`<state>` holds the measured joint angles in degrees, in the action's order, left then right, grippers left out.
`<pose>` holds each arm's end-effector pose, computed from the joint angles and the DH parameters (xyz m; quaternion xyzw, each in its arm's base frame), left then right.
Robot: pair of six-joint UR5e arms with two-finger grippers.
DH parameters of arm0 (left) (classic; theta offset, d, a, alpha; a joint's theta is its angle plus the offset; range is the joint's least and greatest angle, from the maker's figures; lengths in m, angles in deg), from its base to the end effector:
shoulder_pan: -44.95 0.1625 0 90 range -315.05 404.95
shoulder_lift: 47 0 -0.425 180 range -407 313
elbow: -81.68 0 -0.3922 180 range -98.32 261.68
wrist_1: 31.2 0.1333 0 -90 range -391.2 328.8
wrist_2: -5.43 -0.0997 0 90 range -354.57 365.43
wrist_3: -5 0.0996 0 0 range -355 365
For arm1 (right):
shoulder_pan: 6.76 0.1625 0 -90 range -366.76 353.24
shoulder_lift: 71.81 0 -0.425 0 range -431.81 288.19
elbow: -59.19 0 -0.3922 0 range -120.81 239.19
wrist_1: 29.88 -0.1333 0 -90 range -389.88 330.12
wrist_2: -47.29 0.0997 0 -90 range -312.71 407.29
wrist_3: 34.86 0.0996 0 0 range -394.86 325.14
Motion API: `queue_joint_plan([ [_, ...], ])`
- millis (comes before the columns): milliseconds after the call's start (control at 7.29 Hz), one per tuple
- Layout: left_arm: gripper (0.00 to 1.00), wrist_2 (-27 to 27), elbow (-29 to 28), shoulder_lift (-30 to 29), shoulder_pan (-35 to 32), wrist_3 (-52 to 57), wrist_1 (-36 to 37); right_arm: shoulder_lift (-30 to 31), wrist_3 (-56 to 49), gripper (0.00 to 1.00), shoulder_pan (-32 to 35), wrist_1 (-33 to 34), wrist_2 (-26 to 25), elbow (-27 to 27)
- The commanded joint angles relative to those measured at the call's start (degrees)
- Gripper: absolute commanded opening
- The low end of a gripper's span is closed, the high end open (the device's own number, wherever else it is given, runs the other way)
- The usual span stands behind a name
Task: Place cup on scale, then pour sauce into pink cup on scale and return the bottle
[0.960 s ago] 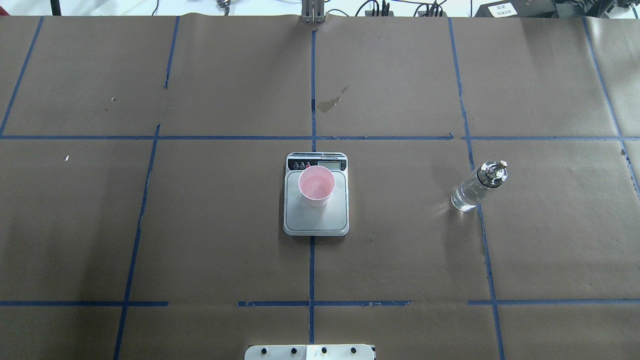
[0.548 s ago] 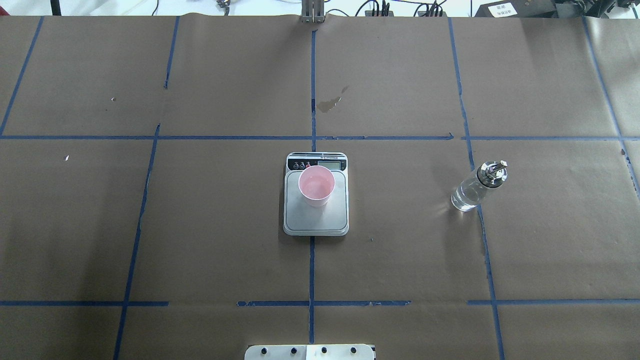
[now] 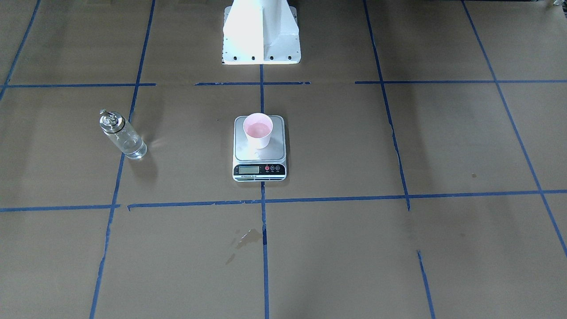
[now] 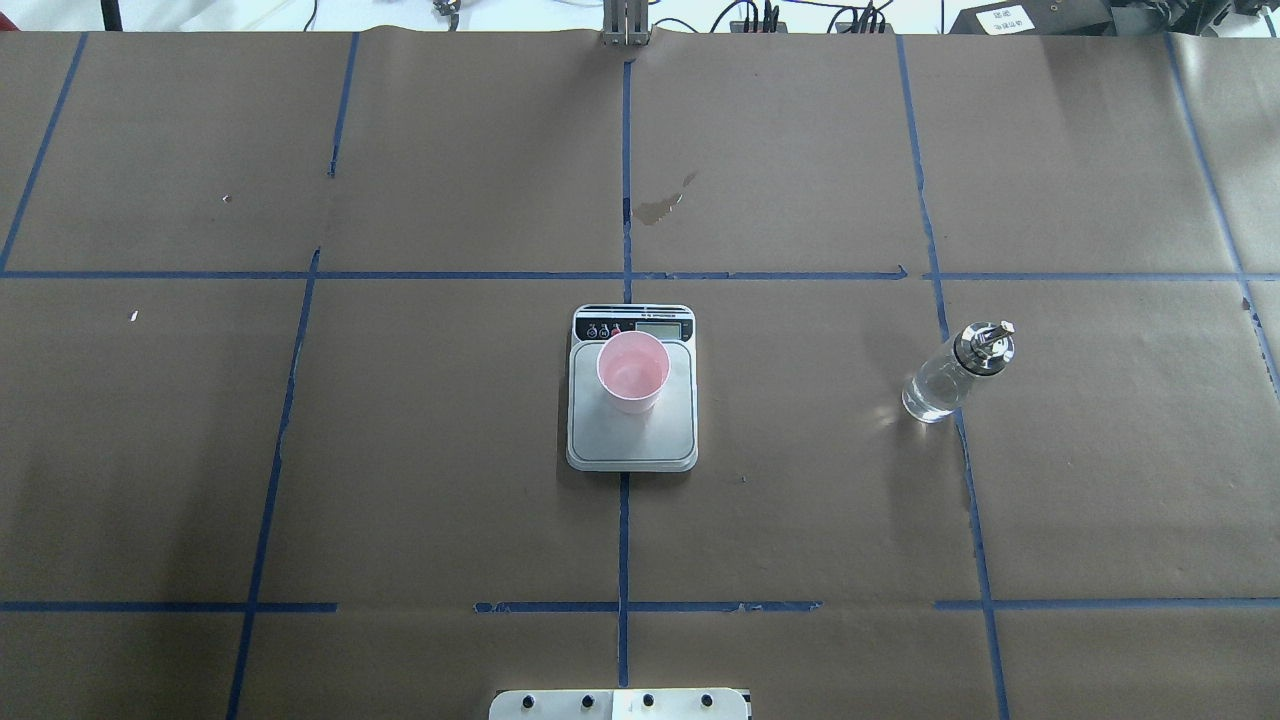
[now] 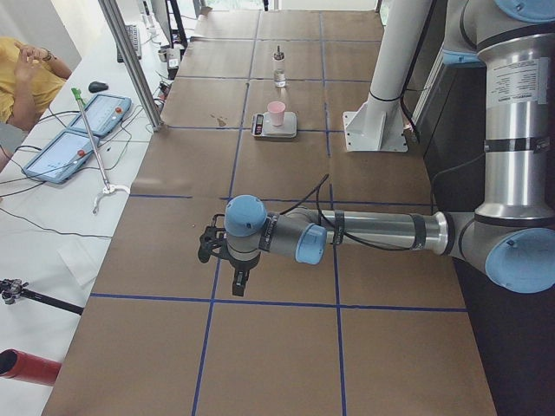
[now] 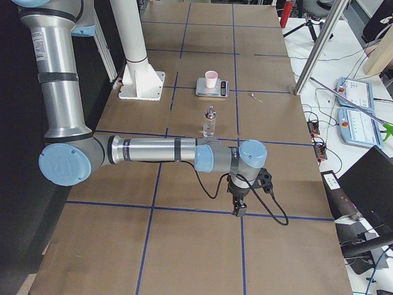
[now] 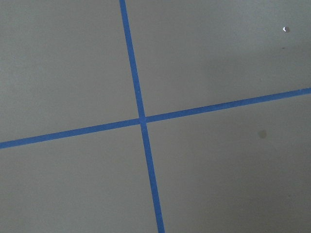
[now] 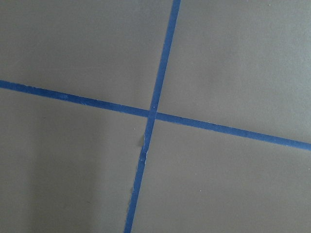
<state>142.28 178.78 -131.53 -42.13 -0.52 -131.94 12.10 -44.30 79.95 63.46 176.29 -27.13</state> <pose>-0.0369 -0.4660 0.6196 0.0695 0.4014 0.0221 0.9130 0.0398 -0.5385 0.6476 0.0103 -0.3337 -0.1018 0.9371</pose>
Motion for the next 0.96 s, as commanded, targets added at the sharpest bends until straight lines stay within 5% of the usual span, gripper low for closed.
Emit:
queue_joint_plan([
  [0,1.00,-0.3,1.0,0.1,0.1,8.9,3.9,0.0,-0.3,1.00,0.0,-0.1,-0.2,-0.5],
  [548,1.00,-0.4,-7.7,-4.9,0.5,12.9,3.7,2.2,-0.7,1.00,0.0,-0.2,-0.4,-4.1],
  [823,1.00,-0.1,-7.7,-6.1,0.4,13.0,3.4,4.9,-0.1,1.00,0.0,-0.1,-0.3,-6.9],
])
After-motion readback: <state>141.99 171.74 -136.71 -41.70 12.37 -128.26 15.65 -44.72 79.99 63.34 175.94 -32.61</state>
